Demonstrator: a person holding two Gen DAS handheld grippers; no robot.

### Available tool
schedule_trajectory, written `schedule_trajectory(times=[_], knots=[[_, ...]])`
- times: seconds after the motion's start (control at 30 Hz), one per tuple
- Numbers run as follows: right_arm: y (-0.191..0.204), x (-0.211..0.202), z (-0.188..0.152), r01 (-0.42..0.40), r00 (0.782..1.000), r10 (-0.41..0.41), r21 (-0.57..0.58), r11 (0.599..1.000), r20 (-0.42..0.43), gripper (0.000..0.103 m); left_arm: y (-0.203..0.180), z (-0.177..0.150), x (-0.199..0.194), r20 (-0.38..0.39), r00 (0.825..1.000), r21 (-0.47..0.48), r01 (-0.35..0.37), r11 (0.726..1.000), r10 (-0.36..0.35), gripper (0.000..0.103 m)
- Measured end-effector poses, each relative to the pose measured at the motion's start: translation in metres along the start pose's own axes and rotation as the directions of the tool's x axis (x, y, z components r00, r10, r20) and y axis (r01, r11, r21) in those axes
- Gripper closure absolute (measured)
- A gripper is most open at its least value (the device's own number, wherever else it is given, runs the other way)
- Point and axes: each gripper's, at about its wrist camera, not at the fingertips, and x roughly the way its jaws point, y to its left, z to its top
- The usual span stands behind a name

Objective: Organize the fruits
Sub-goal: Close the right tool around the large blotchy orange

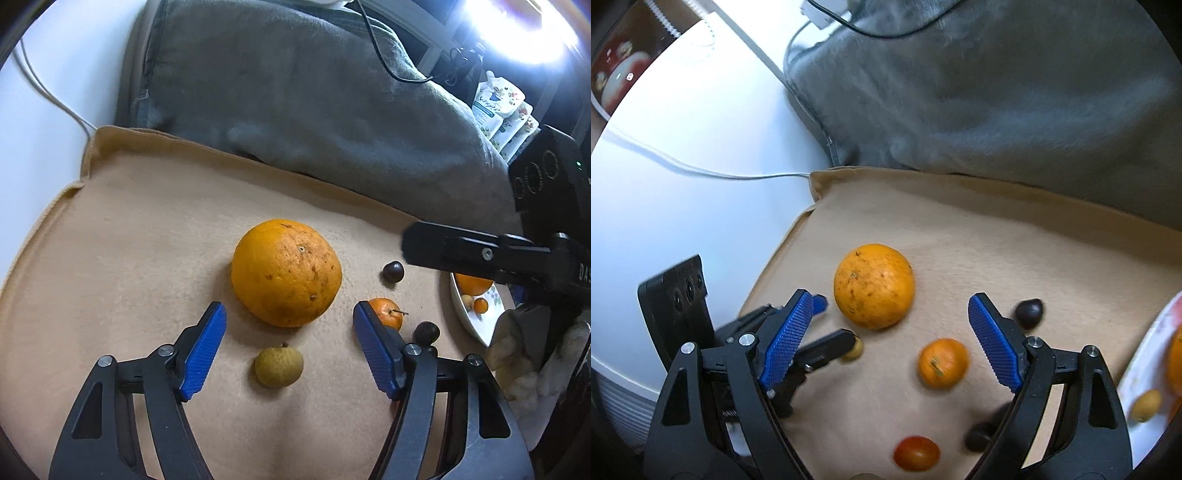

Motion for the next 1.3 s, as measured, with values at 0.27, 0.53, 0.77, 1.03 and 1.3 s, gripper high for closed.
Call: schedule_trajectory(times=[0.27,0.53,0.77,1.03,1.3], knots=[[-0.006,0.029,0.007,-0.042,0.997,0.045,0.054,0.998,-0.055,0.023,0.008,0.002,0.005,-0.018,1.000,-0.029,0.020,0.999,-0.020,0.037],[-0.008,0.049,0.007,-0.045,0.995,0.051,0.070,0.997,-0.090,0.030,0.010,0.005,0.011,-0.037,0.999,-0.037,0.035,0.999,-0.036,0.046],[-0.010,0.057,0.009,-0.054,0.993,0.062,0.084,0.995,-0.102,0.042,0.010,0.008,0.014,-0.039,0.999,-0.033,0.032,0.999,-0.033,0.048],[-0.007,0.056,0.008,-0.053,0.994,0.060,0.075,0.996,-0.093,0.043,0.002,0.008,0.014,-0.035,0.999,-0.009,0.005,1.000,-0.005,0.048],[-0.005,0.045,0.004,-0.057,0.995,0.062,0.063,0.996,-0.073,0.043,-0.013,0.006,0.008,-0.028,1.000,0.003,-0.004,1.000,0.004,0.048]])
